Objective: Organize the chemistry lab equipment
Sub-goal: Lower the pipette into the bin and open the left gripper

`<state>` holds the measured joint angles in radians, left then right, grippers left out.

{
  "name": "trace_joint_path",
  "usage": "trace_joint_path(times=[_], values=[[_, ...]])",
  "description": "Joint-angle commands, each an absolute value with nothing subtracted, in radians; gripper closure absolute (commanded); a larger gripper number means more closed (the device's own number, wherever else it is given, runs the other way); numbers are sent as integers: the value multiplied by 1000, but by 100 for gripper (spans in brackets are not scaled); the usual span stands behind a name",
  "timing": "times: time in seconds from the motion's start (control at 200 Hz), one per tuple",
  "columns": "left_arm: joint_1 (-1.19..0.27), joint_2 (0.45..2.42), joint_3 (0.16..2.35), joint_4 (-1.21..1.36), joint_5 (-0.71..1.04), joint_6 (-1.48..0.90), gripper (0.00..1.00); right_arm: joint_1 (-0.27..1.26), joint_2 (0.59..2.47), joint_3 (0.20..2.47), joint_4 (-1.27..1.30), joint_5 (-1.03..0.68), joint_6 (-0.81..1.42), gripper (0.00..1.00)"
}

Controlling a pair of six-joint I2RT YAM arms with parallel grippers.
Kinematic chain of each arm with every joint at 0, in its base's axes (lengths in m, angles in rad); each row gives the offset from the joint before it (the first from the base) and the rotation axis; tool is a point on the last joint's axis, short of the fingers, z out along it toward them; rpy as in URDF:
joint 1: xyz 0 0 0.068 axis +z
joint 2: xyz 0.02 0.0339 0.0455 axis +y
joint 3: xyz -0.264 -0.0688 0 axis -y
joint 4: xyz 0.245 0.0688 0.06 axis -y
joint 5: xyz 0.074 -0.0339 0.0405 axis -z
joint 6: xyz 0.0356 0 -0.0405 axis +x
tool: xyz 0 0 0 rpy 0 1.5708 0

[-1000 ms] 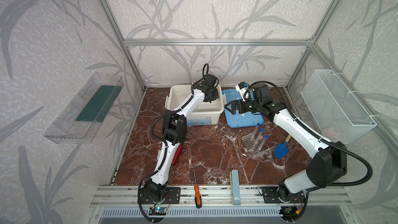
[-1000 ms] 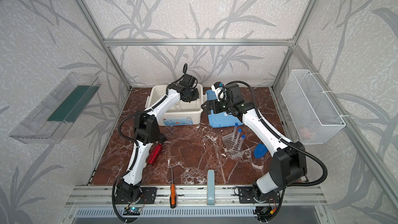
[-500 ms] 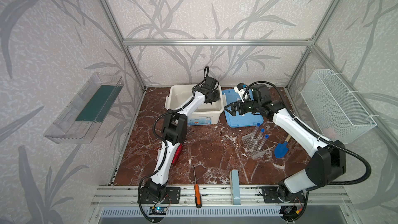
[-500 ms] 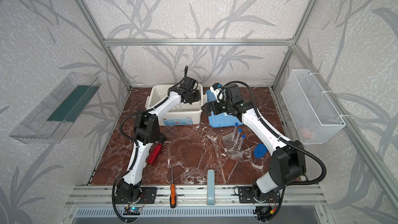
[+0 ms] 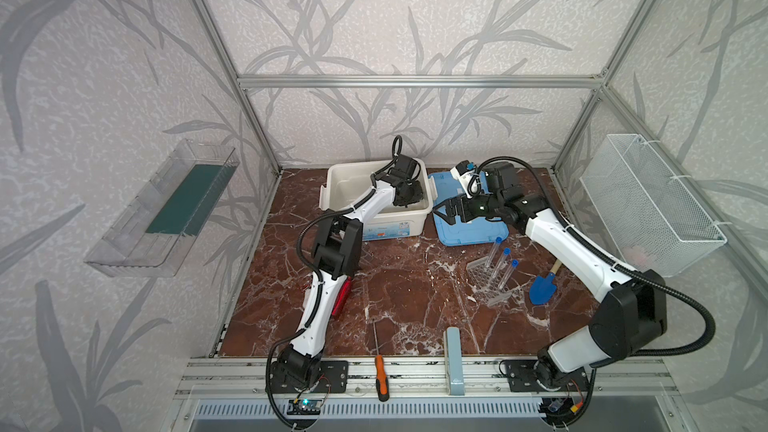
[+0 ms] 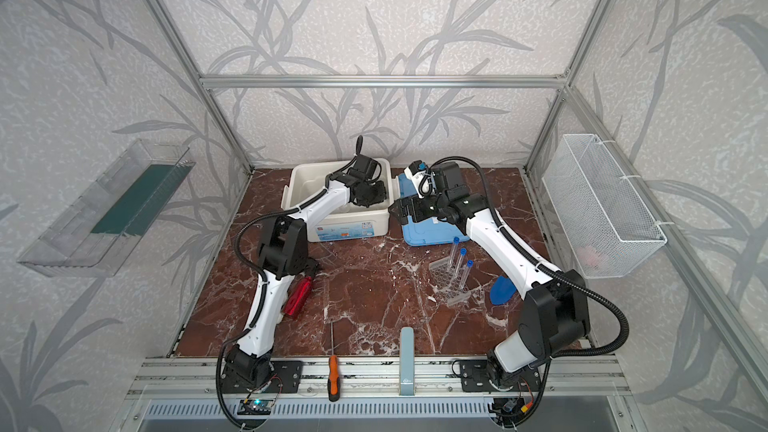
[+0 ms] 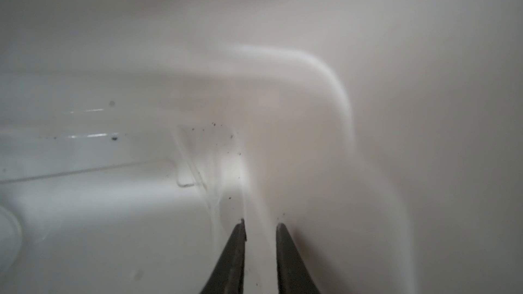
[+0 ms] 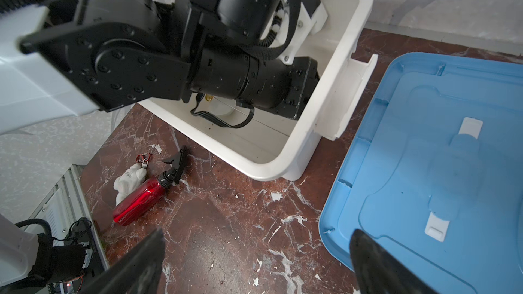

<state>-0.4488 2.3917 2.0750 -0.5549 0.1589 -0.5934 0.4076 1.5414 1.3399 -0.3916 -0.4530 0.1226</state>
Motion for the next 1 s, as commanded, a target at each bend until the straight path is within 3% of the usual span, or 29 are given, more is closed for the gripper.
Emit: trace_joint_path(times=[0.0, 0.14, 0.25, 0.355, 0.49, 0.635, 0.8, 0.994], values=[[-448, 2359, 2042, -575, 166, -610, 77, 411, 1520, 1345, -399, -450, 111, 1], [-448, 2343, 2033, -575, 158, -609, 77, 411, 1519, 1351, -401, -451, 110, 0], [-447, 2363, 2038, -586, 165, -614, 68, 411, 1516, 1348, -400, -446, 108, 1], [-450, 2367, 2027, -583, 161, -612, 52, 411, 1514, 1348, -405, -443, 107, 1], [-450, 2338, 2013, -570, 156, -606, 43, 411, 1514, 1350, -407, -437, 104, 1], [-448, 2278, 2030, -612, 104, -579, 19, 410, 1508, 1359, -414, -417, 102, 1], [-449, 2174, 2005, -610, 91, -566, 1, 400, 1503, 1385, -429, -399, 110, 1], [-452, 2023, 1917, -595, 91, -575, 1, 359, 1499, 1411, -458, -386, 124, 1]])
